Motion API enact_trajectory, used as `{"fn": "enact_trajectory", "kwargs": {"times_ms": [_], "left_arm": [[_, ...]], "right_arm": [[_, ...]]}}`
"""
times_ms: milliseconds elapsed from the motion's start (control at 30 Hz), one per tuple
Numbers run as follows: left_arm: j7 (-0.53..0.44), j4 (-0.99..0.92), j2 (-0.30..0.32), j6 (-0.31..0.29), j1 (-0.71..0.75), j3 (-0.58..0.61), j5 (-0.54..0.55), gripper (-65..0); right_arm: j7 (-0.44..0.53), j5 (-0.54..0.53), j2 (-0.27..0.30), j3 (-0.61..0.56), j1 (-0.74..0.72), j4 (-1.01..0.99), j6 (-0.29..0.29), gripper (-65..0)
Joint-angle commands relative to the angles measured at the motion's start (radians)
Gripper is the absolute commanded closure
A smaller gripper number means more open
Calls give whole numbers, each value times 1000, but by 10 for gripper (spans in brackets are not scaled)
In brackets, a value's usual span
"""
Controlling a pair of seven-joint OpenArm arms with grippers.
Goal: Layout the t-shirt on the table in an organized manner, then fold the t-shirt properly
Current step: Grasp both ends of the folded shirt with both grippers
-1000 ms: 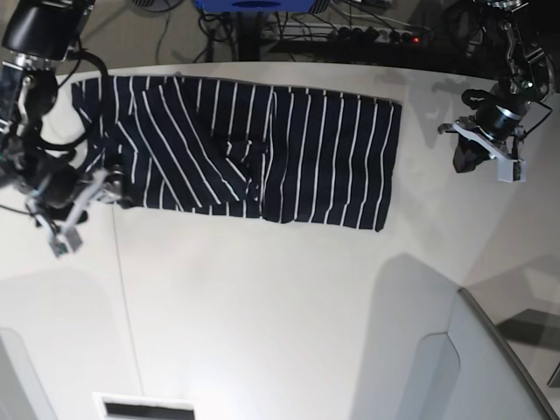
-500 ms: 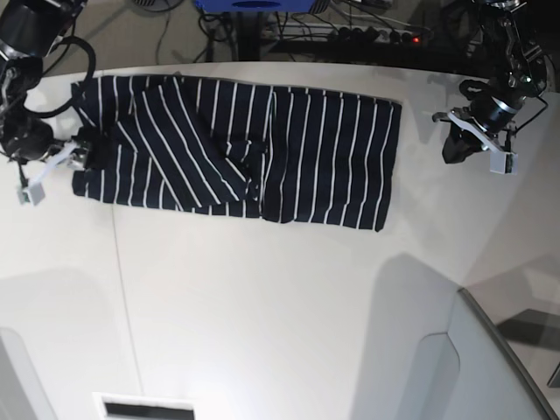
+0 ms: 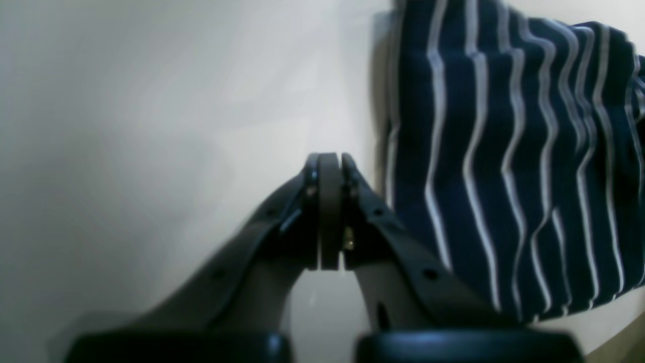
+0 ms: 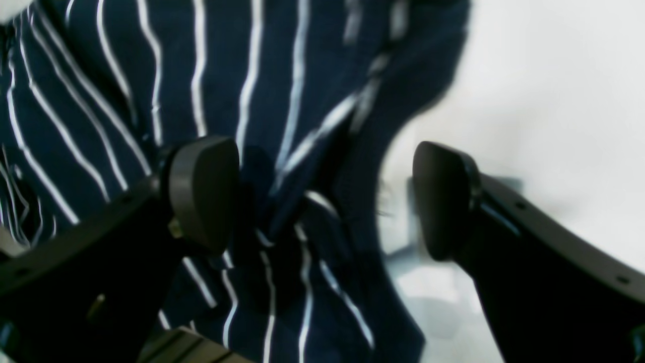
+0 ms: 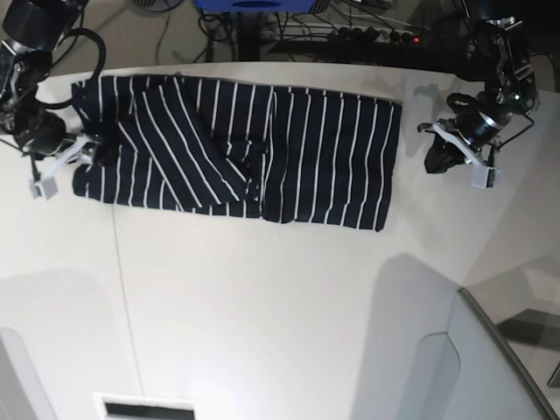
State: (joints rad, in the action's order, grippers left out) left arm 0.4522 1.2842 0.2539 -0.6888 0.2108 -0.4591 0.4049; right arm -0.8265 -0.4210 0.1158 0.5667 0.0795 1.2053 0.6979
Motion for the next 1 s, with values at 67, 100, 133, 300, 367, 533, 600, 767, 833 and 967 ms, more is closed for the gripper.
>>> {"fn": "enact_trajectory", "kwargs": {"times_ms": [67, 100, 133, 300, 367, 533, 600, 767, 833, 967], "left_arm": [[-22, 12, 17, -9, -37, 4, 19, 0], [-22, 12, 17, -9, -40, 7, 19, 0], [-22, 12, 17, -9, -46, 16, 19, 0], [-22, -44, 18, -9, -95, 98, 19, 0], [-22, -87, 17, -9, -113, 116, 19, 0], [-23, -147, 12, -9, -139, 156, 24, 0], [-23, -148, 11, -9, -149, 178, 24, 0], [-23, -148, 11, -9, -161, 231, 25, 0], [-23, -148, 9, -9, -162, 245, 27, 0], [-23, -157, -8, -9, -178, 276, 25, 0]], "right_arm": [[-37, 14, -6, -38, 18, 1, 0, -498], [-37, 14, -17, -46, 18, 1, 0, -497], [-37, 14, -23, -49, 18, 1, 0, -497], [-90, 14, -29, -55, 18, 15, 0, -495], [-110, 14, -41, -55, 18, 51, 0, -495], [-133, 14, -49, -55, 35, 90, 0, -495], [-133, 14, -51, -55, 35, 89, 0, -495], [-132, 14, -51, -55, 16, 87, 0, -495], [-132, 14, -51, -55, 10, 87, 0, -495], [-132, 14, -51, -55, 1, 86, 0, -494]]}}
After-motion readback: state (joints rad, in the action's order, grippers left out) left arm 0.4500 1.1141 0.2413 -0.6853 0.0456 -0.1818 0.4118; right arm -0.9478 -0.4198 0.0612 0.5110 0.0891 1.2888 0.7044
